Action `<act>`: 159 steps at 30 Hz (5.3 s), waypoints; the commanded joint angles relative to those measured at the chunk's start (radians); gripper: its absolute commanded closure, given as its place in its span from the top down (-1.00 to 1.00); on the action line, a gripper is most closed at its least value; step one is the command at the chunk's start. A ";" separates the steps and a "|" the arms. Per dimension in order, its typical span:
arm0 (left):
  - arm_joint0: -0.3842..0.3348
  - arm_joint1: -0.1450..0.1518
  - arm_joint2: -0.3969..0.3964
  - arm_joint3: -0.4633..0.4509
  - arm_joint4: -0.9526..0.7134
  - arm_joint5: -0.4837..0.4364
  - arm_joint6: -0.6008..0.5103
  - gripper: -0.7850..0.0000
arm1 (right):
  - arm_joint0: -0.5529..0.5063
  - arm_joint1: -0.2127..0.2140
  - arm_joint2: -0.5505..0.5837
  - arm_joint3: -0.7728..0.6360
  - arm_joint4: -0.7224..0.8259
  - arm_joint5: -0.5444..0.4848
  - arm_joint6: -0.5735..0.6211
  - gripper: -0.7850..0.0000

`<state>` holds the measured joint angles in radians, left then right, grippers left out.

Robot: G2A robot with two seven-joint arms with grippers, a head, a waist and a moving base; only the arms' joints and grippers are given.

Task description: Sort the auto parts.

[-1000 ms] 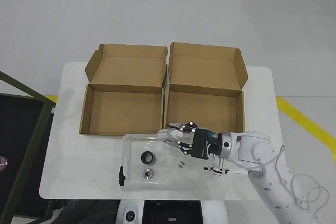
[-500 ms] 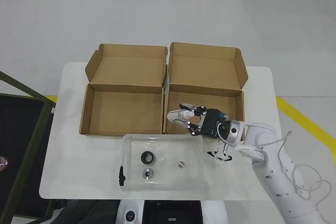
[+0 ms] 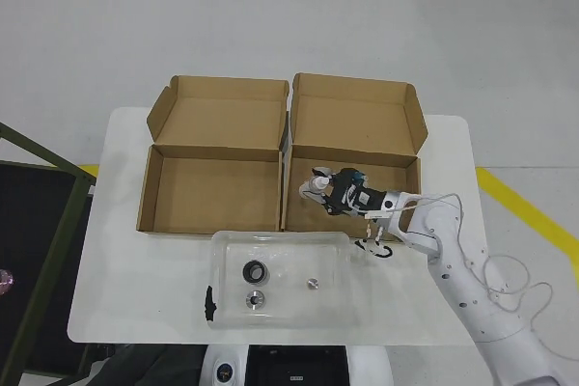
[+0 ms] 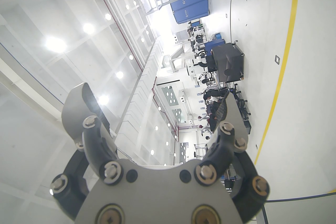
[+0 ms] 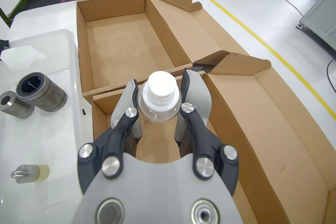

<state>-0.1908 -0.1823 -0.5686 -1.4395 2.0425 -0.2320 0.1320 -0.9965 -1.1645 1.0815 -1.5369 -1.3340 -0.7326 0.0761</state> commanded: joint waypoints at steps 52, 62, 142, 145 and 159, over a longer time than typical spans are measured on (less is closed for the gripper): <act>0.000 0.000 0.000 0.000 0.000 0.000 0.000 1.00 | -0.136 0.033 0.074 -0.391 0.157 -0.147 0.338 1.00; 0.000 0.000 0.000 0.000 0.000 0.000 0.000 1.00 | -0.251 0.053 0.045 -0.488 0.131 -0.218 0.392 1.00; 0.000 0.000 0.000 0.000 0.000 0.000 0.000 1.00 | -0.048 0.124 -0.309 -0.393 0.021 -0.239 0.682 -1.00; 0.000 0.000 0.000 0.000 0.000 0.000 0.000 1.00 | -0.052 0.126 -0.290 -0.405 0.028 -0.223 0.628 -1.00; 0.000 0.000 0.000 0.000 0.000 0.000 0.000 1.00 | -0.095 0.142 -0.180 -0.458 0.001 -0.147 0.374 -1.00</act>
<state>-0.1908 -0.1823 -0.5686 -1.4395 2.0425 -0.2320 0.1320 -1.0899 -1.0235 0.8946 -1.9924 -1.3317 -0.8830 0.4633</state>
